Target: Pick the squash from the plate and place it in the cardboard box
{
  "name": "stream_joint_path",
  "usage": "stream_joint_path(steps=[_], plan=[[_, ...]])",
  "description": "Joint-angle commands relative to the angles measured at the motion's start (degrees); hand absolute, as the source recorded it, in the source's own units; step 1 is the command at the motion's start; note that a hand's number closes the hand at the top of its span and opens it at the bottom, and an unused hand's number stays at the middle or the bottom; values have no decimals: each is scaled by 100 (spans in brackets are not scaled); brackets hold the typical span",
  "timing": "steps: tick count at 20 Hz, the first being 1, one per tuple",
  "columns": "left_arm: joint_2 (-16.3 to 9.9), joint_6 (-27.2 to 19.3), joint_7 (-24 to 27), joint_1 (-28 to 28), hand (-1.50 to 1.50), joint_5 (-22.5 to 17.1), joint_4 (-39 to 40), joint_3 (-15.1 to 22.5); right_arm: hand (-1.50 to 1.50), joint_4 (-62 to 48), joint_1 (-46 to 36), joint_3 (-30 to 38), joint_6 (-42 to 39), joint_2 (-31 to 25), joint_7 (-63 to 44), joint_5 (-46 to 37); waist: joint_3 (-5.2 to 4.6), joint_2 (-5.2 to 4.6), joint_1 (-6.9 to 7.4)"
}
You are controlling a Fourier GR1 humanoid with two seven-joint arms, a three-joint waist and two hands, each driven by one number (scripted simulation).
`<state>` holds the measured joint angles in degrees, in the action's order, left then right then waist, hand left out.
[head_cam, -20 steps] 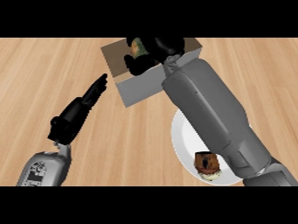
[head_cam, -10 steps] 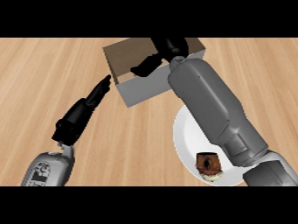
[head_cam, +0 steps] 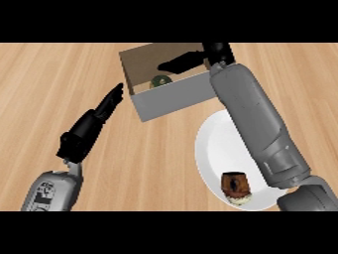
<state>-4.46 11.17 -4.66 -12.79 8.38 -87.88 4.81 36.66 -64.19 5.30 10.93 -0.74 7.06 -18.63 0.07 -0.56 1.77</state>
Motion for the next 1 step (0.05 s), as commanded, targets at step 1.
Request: stream_joint_path(steps=[1], plan=[[100,-76,-50,116,0,58,-64,84,-150,148,119,682,-394,-228,372,776,-1,33,-106]])
